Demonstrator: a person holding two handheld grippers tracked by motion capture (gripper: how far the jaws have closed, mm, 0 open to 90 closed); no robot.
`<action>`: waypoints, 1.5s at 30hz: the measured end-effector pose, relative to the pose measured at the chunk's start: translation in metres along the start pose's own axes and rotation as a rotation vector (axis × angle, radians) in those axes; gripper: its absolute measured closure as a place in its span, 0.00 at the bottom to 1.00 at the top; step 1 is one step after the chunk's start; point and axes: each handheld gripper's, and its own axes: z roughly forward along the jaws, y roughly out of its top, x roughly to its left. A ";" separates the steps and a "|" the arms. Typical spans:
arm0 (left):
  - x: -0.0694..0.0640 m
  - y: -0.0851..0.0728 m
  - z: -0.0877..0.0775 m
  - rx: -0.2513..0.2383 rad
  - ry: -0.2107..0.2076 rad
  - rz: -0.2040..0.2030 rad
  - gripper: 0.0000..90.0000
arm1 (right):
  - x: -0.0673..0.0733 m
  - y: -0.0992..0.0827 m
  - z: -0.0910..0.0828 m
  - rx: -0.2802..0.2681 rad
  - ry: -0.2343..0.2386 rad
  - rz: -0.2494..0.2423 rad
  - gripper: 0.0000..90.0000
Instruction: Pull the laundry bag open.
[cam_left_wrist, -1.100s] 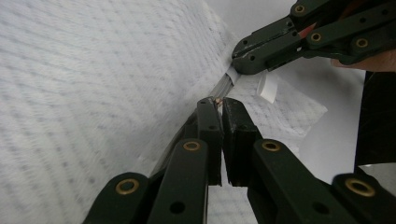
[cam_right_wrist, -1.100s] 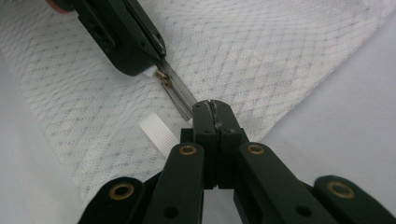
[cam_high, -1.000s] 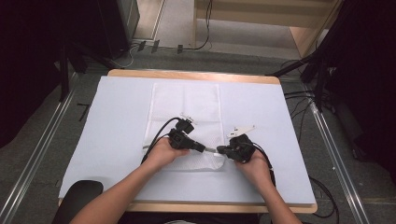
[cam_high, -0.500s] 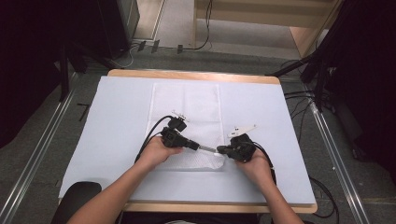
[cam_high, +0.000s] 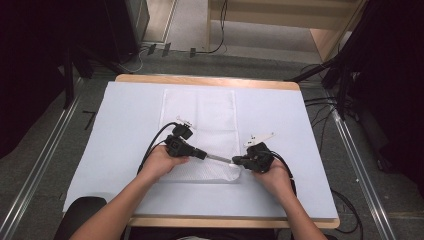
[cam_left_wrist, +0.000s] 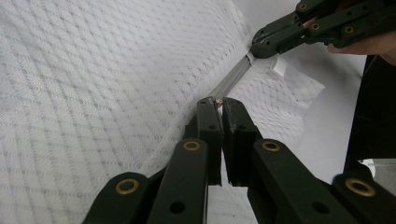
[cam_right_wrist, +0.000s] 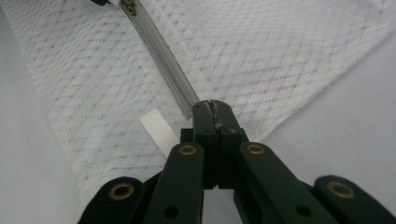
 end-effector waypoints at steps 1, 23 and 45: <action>0.000 0.000 -0.001 0.000 -0.003 -0.007 0.98 | 0.000 0.000 0.000 0.001 -0.001 0.000 1.00; 0.013 -0.014 -0.029 -0.017 0.000 -0.056 0.98 | -0.002 0.004 0.001 0.022 0.021 -0.010 1.00; 0.028 -0.035 -0.060 -0.028 0.029 -0.097 0.98 | -0.003 0.006 0.002 0.034 0.033 -0.017 1.00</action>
